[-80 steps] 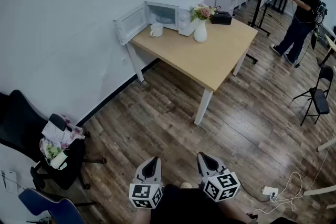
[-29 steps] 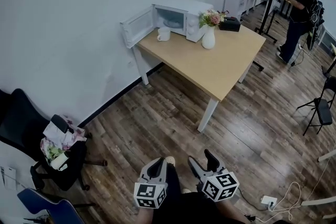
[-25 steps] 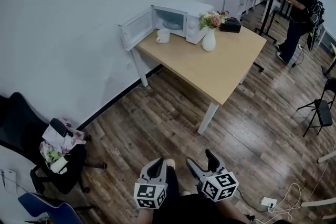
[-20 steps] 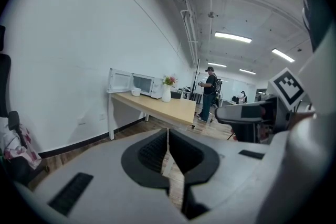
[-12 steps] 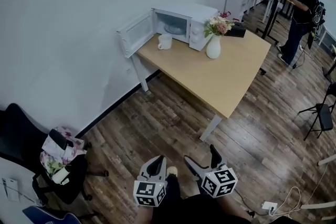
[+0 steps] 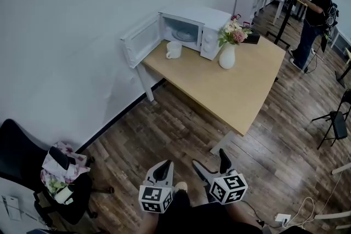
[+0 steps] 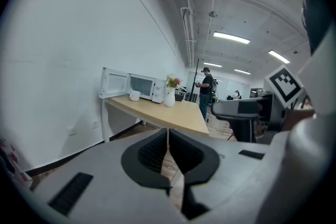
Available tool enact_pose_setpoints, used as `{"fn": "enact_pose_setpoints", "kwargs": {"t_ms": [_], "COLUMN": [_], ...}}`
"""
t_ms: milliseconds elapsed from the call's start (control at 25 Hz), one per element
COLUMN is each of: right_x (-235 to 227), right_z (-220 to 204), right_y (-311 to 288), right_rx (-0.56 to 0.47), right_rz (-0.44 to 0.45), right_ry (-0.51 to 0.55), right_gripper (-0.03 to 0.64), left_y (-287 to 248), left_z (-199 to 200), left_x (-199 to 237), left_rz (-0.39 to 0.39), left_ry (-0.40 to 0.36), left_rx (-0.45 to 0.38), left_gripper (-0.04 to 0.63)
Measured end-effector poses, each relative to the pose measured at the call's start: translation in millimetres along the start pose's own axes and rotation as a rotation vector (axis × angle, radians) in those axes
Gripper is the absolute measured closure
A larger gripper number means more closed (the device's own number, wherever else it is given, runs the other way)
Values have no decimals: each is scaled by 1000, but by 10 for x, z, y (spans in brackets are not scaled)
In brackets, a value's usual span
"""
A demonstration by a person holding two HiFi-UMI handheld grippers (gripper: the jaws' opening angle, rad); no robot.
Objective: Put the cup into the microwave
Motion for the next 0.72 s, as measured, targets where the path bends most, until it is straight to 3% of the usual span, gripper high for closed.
{"fn": "enact_pose_setpoints", "kwargs": {"t_ms": [720], "right_x": [87], "right_z": [344], "right_y": [-737], "right_rx": [-118], "right_rz": [-69], "right_ry": [-27], "right_gripper": [178], "left_y": [-301], "left_z": [302], "left_x": [826], "left_rz": [-5], "left_ry": [-12], "left_rx": [-7], "left_gripper": [584]}}
Point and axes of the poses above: the fingertips, and each gripper's own axes: y backward along the fingers, x to its left, z out of its top, the point moved 6 cm from there along y, backward along the fingers, and after that the axes turned 12 degrees about -z, right-handed, at the moved point
